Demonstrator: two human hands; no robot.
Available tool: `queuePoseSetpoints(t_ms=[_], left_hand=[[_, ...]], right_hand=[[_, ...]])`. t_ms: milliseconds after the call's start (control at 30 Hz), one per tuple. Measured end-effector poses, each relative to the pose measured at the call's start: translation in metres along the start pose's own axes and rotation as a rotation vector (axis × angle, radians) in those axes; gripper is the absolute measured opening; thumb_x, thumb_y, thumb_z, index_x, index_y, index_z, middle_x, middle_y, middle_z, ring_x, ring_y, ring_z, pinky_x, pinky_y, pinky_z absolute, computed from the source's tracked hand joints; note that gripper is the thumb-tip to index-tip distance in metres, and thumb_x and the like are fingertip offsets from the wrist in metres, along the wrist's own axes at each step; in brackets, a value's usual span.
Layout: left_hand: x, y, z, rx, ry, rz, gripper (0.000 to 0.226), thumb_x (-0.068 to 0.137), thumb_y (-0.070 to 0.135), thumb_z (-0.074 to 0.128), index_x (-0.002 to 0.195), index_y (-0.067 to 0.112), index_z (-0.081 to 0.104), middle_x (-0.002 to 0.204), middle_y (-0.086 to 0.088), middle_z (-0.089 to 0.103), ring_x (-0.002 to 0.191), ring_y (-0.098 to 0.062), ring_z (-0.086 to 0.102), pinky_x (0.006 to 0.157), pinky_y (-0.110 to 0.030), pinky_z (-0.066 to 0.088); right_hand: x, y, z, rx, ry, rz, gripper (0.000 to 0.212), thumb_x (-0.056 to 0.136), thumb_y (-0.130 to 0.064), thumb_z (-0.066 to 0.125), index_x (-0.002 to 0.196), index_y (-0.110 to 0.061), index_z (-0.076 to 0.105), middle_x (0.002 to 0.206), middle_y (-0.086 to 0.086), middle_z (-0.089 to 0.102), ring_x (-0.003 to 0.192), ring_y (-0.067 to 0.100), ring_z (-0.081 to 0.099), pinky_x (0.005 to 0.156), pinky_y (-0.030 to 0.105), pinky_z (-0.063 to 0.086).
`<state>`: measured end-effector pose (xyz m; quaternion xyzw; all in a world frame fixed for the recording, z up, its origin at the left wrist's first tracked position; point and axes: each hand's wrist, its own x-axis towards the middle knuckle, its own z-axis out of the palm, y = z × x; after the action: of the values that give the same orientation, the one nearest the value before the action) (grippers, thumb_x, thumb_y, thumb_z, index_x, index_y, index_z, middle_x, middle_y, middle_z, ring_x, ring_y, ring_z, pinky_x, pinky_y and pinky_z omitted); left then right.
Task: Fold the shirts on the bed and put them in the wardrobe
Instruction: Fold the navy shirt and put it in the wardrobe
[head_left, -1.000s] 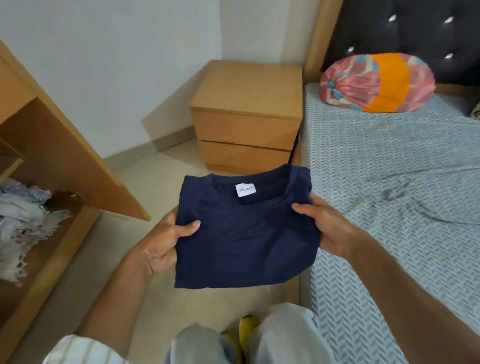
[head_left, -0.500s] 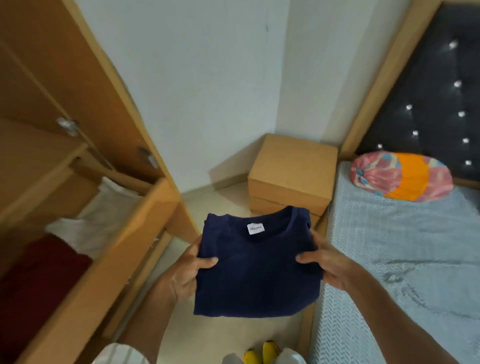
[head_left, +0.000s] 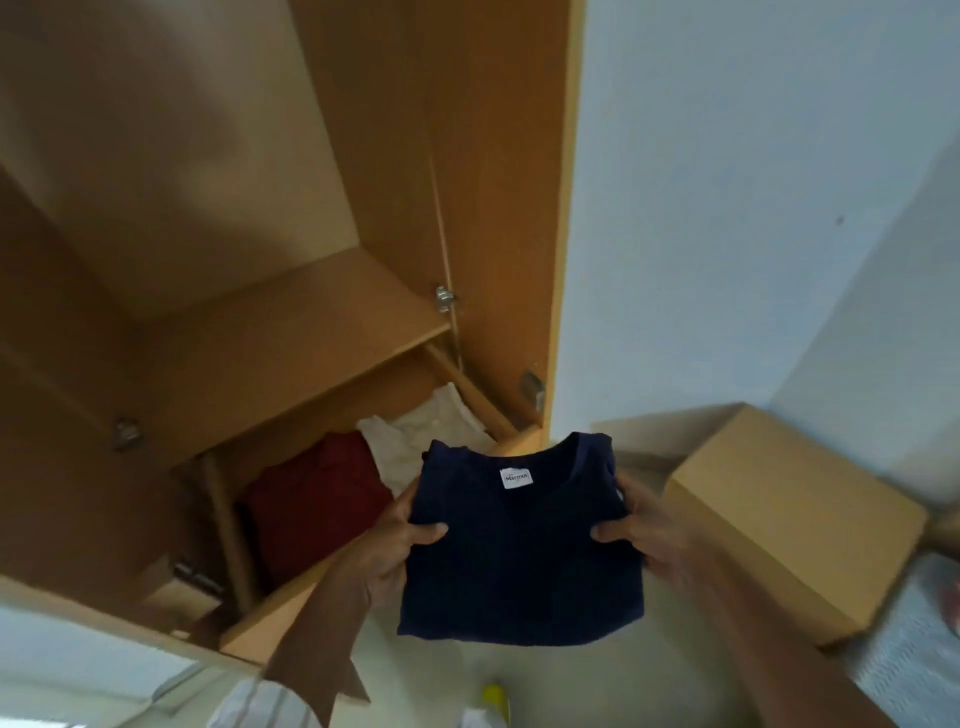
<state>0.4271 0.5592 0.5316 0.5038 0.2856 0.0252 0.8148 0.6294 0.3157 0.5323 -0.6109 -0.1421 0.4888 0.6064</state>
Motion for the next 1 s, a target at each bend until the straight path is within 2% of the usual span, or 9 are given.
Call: queuePoseSetpoints(t_ms=[133, 233, 433, 567, 633, 700, 833, 933, 1000], left_hand=[[0.019, 0.019, -0.035, -0.059, 0.117, 0.044, 0.063, 0.086, -0.016, 0.057, 0.136, 0.022, 0.053, 0.129, -0.013, 0.065, 0.115, -0.033, 0.064, 0.087, -0.047, 0.056], [0.046, 0.038, -0.063, -0.104, 0.202, 0.069, 0.061, 0.087, -0.013, 0.056, 0.135, 0.025, 0.055, 0.127, -0.011, 0.066, 0.113, -0.031, 0.066, 0.084, -0.044, 0.056], [0.113, 0.072, -0.123, -0.118, 0.296, 0.024, 0.060, 0.096, -0.007, 0.053, 0.139, 0.035, 0.050, 0.130, -0.006, 0.065, 0.116, -0.029, 0.064, 0.091, -0.051, 0.053], [0.151, 0.079, -0.157, -0.031, 0.397, -0.038, 0.057, 0.098, -0.003, 0.051, 0.118, 0.050, 0.057, 0.131, 0.003, 0.063, 0.121, -0.021, 0.058, 0.105, -0.053, 0.045], [0.166, 0.076, -0.172, -0.037, 0.435, -0.066, 0.059, 0.098, 0.000, 0.053, 0.113, 0.056, 0.056, 0.131, 0.007, 0.061, 0.123, -0.018, 0.056, 0.106, -0.052, 0.044], [0.175, 0.065, -0.182, -0.044, 0.428, -0.142, 0.054, 0.096, 0.009, 0.061, 0.121, 0.056, 0.051, 0.134, 0.007, 0.058, 0.124, -0.020, 0.054, 0.099, -0.056, 0.049], [0.178, 0.033, -0.183, 0.065, 0.398, -0.410, 0.081, 0.090, 0.014, 0.070, 0.149, 0.042, 0.022, 0.151, 0.000, 0.037, 0.135, -0.036, 0.041, 0.070, -0.060, 0.058], [0.181, 0.023, -0.179, 0.079, 0.461, -0.424, 0.089, 0.092, 0.003, 0.066, 0.152, 0.038, 0.010, 0.154, -0.004, 0.031, 0.136, -0.036, 0.041, 0.062, -0.050, 0.060], [0.185, 0.021, -0.178, 0.086, 0.469, -0.405, 0.090, 0.091, -0.001, 0.064, 0.150, 0.041, 0.011, 0.154, -0.004, 0.031, 0.135, -0.035, 0.042, 0.058, -0.046, 0.060]], right_hand=[[0.076, -0.023, 0.021, -0.163, -0.029, -0.008, 0.081, 0.069, 0.023, 0.061, 0.136, -0.021, 0.053, 0.123, 0.014, 0.068, 0.113, 0.034, 0.065, 0.096, 0.054, 0.052], [0.139, -0.050, 0.041, -0.348, -0.031, 0.000, 0.083, 0.064, 0.007, 0.065, 0.136, -0.030, 0.052, 0.122, 0.004, 0.068, 0.113, 0.027, 0.064, 0.099, 0.051, 0.051], [0.270, -0.087, 0.082, -0.583, -0.089, -0.070, 0.086, 0.080, 0.015, 0.062, 0.150, -0.027, 0.037, 0.138, -0.006, 0.053, 0.126, 0.017, 0.051, 0.105, 0.039, 0.047], [0.341, -0.088, 0.100, -0.681, -0.123, -0.087, 0.078, 0.086, 0.021, 0.053, 0.151, -0.016, 0.033, 0.134, -0.009, 0.042, 0.128, 0.010, 0.042, 0.088, 0.014, 0.048], [0.370, -0.077, 0.103, -0.735, -0.093, -0.092, 0.077, 0.084, 0.021, 0.054, 0.149, -0.018, 0.038, 0.137, -0.008, 0.045, 0.135, 0.019, 0.045, 0.098, 0.024, 0.049], [0.386, -0.058, 0.094, -0.803, -0.080, -0.091, 0.075, 0.085, 0.013, 0.057, 0.148, -0.023, 0.039, 0.139, -0.005, 0.049, 0.134, 0.024, 0.048, 0.106, 0.037, 0.046], [0.391, -0.031, 0.083, -1.124, 0.002, 0.034, 0.074, 0.087, -0.015, 0.058, 0.151, -0.033, 0.026, 0.126, 0.011, 0.061, 0.103, 0.029, 0.064, 0.086, 0.043, 0.056], [0.387, -0.023, 0.094, -1.340, -0.032, -0.015, 0.081, 0.093, -0.023, 0.054, 0.155, -0.036, 0.005, 0.114, 0.008, 0.064, 0.079, 0.020, 0.064, 0.062, 0.031, 0.053], [0.385, -0.013, 0.099, -1.546, -0.021, -0.046, 0.091, 0.093, -0.021, 0.058, 0.155, -0.034, -0.007, 0.120, 0.011, 0.062, 0.088, 0.026, 0.067, 0.070, 0.037, 0.056]])
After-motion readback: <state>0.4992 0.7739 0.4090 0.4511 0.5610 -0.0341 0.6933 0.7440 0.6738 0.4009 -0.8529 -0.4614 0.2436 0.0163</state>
